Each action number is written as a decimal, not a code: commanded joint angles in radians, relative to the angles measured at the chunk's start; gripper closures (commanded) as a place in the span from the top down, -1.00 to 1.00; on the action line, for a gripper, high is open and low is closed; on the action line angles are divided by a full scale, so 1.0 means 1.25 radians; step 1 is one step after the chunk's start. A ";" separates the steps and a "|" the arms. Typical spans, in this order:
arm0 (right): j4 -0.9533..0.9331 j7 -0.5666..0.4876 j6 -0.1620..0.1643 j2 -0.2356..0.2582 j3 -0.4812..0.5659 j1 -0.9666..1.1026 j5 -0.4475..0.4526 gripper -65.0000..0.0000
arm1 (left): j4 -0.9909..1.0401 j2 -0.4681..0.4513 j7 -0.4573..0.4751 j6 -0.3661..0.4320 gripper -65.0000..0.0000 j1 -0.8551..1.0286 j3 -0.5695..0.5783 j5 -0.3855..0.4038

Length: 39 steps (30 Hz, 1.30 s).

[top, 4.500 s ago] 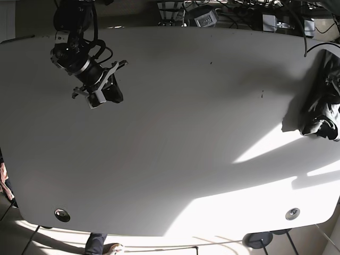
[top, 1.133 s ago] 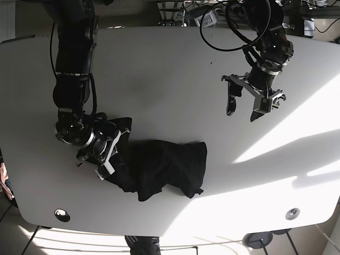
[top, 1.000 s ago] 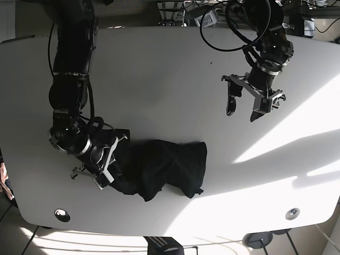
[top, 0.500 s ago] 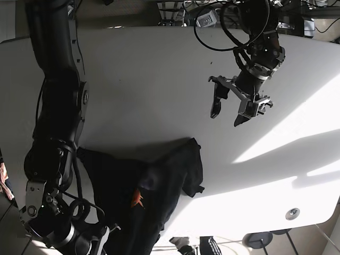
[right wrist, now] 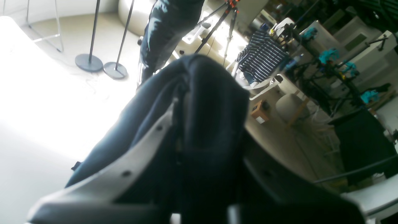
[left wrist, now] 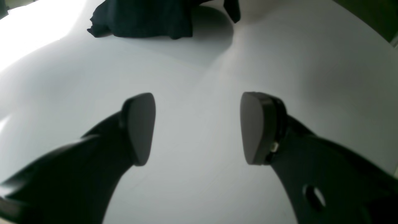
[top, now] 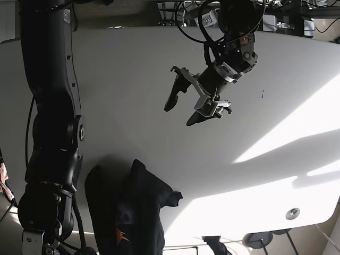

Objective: Fold the T-shirt properly

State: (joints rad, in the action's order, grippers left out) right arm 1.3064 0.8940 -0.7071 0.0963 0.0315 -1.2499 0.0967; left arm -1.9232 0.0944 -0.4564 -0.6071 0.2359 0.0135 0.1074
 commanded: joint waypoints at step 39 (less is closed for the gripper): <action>0.095 -0.041 0.007 -0.151 0.022 -0.044 0.020 -0.95 | 0.102 -0.054 0.025 -0.010 0.21 -0.089 -0.299 0.050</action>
State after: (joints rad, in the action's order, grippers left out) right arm 1.4120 0.8757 -0.7078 -0.0910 0.0628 -1.2602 0.1150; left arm -1.7775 0.0299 -0.4564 -0.6178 0.1360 -0.3611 0.1520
